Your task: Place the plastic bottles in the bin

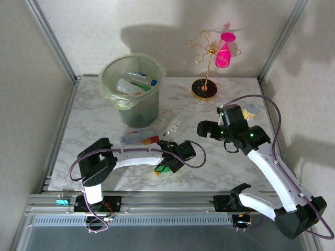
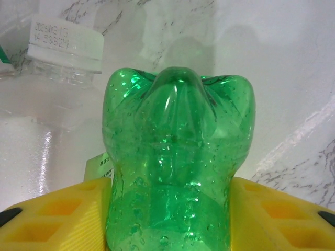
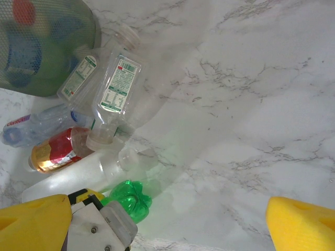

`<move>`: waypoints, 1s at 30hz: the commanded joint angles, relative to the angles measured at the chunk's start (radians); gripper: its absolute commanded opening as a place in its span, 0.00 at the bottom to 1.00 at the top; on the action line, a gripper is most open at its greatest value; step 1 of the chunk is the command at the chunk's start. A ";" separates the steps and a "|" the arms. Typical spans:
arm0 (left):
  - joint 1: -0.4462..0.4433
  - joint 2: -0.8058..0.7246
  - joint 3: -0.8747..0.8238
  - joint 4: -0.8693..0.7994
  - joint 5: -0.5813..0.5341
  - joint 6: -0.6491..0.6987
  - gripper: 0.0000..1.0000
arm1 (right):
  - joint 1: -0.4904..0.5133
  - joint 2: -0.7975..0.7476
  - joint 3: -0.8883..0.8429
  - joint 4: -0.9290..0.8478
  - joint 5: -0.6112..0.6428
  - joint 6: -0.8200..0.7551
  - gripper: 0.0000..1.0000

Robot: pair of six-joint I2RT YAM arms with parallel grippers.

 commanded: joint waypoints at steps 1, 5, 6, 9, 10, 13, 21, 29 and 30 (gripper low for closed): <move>-0.002 -0.049 0.019 -0.052 -0.006 0.009 0.38 | -0.005 -0.007 0.000 0.017 0.004 0.005 0.96; -0.002 -0.093 0.028 -0.051 0.011 0.016 0.38 | -0.006 -0.002 0.001 0.020 0.004 0.003 0.96; -0.001 -0.105 0.028 -0.048 0.017 0.019 0.38 | -0.006 -0.001 0.003 0.021 0.004 0.004 0.96; 0.008 -0.138 0.022 -0.033 0.043 0.021 0.38 | -0.005 0.001 0.007 0.023 0.007 0.004 0.96; 0.020 -0.150 0.019 -0.025 0.061 0.016 0.38 | -0.005 0.001 0.009 0.023 0.008 0.004 0.96; 0.049 -0.189 0.006 0.003 0.118 -0.003 0.38 | -0.005 0.004 0.021 0.019 0.016 0.002 0.96; 0.144 -0.315 0.008 0.072 0.321 -0.027 0.39 | -0.008 0.013 0.068 0.011 0.019 -0.001 0.96; 0.323 -0.445 0.075 0.115 0.458 -0.063 0.39 | -0.010 0.031 0.144 -0.005 0.022 -0.007 0.96; 0.348 -0.457 0.091 0.128 0.480 -0.074 0.39 | -0.011 0.034 0.152 -0.006 0.020 -0.009 0.96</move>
